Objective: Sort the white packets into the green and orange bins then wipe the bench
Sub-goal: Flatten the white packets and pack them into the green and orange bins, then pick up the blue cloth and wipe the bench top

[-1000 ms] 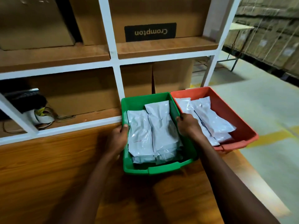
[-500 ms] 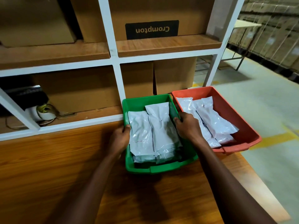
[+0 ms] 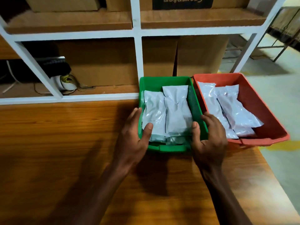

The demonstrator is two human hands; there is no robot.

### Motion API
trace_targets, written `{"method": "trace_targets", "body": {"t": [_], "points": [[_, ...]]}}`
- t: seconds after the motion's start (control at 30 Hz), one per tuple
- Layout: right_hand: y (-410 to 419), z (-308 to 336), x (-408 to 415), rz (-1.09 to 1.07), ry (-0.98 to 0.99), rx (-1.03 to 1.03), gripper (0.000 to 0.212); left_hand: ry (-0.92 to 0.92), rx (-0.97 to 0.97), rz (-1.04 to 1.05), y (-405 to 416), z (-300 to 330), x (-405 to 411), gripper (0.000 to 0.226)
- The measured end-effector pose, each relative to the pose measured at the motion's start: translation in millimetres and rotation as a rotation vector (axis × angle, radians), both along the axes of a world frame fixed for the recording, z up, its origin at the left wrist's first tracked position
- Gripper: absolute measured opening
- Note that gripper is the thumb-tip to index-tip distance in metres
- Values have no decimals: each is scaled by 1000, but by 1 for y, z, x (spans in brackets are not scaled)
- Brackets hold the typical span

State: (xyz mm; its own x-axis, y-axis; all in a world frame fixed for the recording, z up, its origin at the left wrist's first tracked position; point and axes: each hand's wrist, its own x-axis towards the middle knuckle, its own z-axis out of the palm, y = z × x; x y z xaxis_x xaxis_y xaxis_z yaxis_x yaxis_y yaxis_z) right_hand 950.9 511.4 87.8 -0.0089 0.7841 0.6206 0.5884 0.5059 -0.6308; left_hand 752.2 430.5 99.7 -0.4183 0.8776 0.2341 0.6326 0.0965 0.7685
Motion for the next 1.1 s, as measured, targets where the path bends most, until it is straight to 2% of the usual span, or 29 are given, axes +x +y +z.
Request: {"method": "trace_targets", "body": {"t": [0.17, 0.37, 0.47, 0.67, 0.83, 0.93, 1.1], "points": [[-70, -28, -8, 48, -21, 191, 24, 36, 164, 45, -68, -21, 27, 53], [-148, -60, -45, 314, -30, 53, 28, 89, 154, 115, -135, -48, 19, 41], [-176, -73, -77, 478, -76, -22, 31, 122, 103, 205, -179, -59, -5, 42], [-240, -83, -151, 718, -224, -88, 37, 136, -60, 402, -280, -73, -62, 56], [-291, -91, -223, 849, -335, -70, 43, 117, -73, 599, -363, -83, -122, 58], [-327, -91, -270, 935, -338, -79, 48, 121, -89, 751, -417, -83, -157, 59], [-381, -95, -361, 1127, -345, -102, 42, 132, -111, 943, -488, -80, -219, 56]]}}
